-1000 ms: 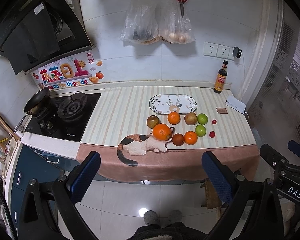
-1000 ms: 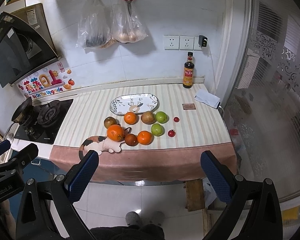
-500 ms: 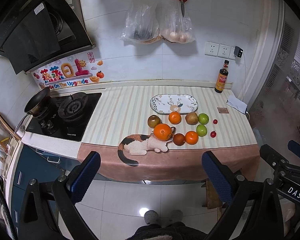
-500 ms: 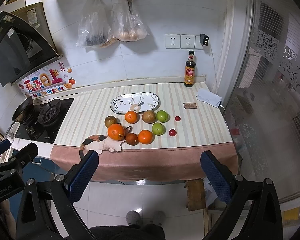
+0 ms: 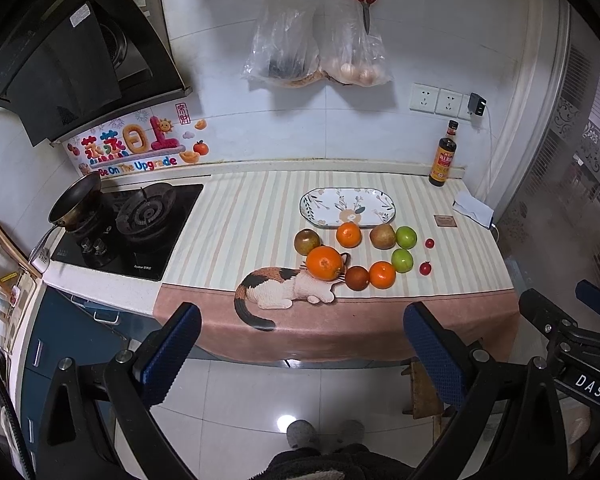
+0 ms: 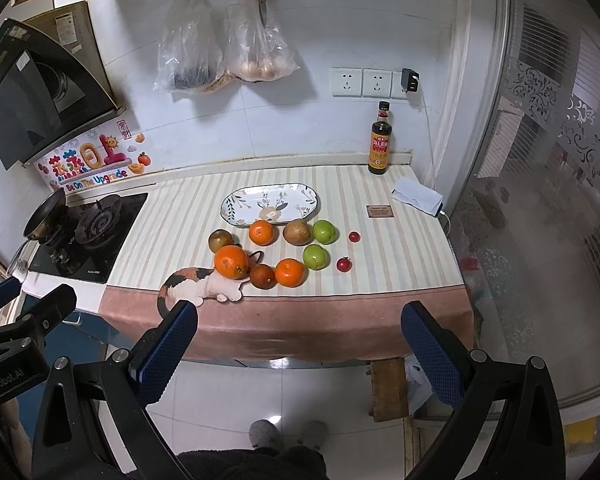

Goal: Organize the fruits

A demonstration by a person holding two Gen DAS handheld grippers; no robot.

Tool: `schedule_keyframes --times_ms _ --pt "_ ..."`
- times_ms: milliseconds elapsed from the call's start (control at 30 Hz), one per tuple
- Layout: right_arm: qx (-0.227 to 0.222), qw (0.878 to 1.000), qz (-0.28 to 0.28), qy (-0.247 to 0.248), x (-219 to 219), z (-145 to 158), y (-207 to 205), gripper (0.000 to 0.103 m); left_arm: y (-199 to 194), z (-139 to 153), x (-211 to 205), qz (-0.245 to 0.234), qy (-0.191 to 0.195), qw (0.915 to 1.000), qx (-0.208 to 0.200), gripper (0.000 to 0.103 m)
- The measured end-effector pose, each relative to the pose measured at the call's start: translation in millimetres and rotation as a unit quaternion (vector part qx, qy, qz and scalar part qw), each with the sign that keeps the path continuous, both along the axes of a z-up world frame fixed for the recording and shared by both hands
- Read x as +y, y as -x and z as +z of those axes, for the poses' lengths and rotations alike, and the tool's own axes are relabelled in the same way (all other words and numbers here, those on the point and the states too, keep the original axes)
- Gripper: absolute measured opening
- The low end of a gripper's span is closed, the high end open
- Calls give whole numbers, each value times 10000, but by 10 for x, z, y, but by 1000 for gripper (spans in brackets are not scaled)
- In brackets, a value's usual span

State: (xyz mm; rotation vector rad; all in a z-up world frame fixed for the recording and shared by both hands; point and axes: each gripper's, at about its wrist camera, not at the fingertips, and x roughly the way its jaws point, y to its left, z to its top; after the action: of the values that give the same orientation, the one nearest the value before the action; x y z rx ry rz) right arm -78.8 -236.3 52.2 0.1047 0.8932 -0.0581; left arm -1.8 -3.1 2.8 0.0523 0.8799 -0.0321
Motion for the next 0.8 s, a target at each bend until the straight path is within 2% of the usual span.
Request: schedule_keyframes --times_ms 800 --pt "5 9999 50 -95 -104 -2 -45 103 11 -40 -10 104 12 9999 -76 103"
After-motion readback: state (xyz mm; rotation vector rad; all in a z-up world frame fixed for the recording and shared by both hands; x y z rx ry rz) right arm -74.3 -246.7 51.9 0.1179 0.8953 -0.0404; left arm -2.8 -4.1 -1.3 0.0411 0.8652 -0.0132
